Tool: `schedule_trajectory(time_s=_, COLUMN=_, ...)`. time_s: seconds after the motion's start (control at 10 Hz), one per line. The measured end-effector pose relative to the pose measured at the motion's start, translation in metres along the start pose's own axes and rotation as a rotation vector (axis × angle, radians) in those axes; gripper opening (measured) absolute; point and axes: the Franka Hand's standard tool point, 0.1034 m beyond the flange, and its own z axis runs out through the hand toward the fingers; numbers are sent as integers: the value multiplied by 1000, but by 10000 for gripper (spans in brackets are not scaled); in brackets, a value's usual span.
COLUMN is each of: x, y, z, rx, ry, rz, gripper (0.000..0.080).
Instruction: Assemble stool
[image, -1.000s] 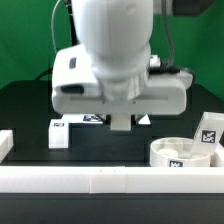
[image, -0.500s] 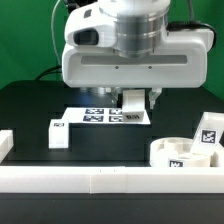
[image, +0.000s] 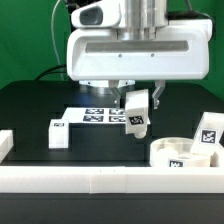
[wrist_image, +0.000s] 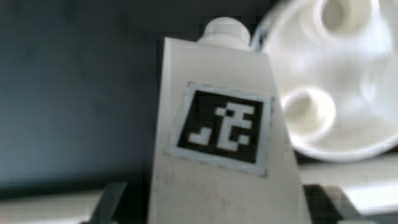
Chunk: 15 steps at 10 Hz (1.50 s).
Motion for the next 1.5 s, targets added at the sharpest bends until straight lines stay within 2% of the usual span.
schedule_trajectory(time_s=0.4, x=6, y=-4, z=1, rx=-18, ry=280, rz=-23, gripper=327)
schedule_trajectory(time_s=0.6, x=6, y=-29, z=-1, rx=-19, ry=277, rz=-76, gripper=327)
schedule_trajectory(time_s=0.8, x=8, y=-57, z=-4, rx=-40, ry=261, rz=-159, gripper=327)
schedule_trajectory(time_s=1.1, x=8, y=-55, z=-3, rx=-43, ry=262, rz=-169, gripper=327)
schedule_trajectory(time_s=1.2, x=7, y=-61, z=-3, rx=-59, ry=263, rz=-248, gripper=327)
schedule_trajectory(time_s=1.4, x=6, y=-75, z=-6, rx=-73, ry=284, rz=-312, gripper=327)
schedule_trajectory(time_s=1.5, x=5, y=-76, z=-6, rx=-76, ry=294, rz=-328, gripper=327)
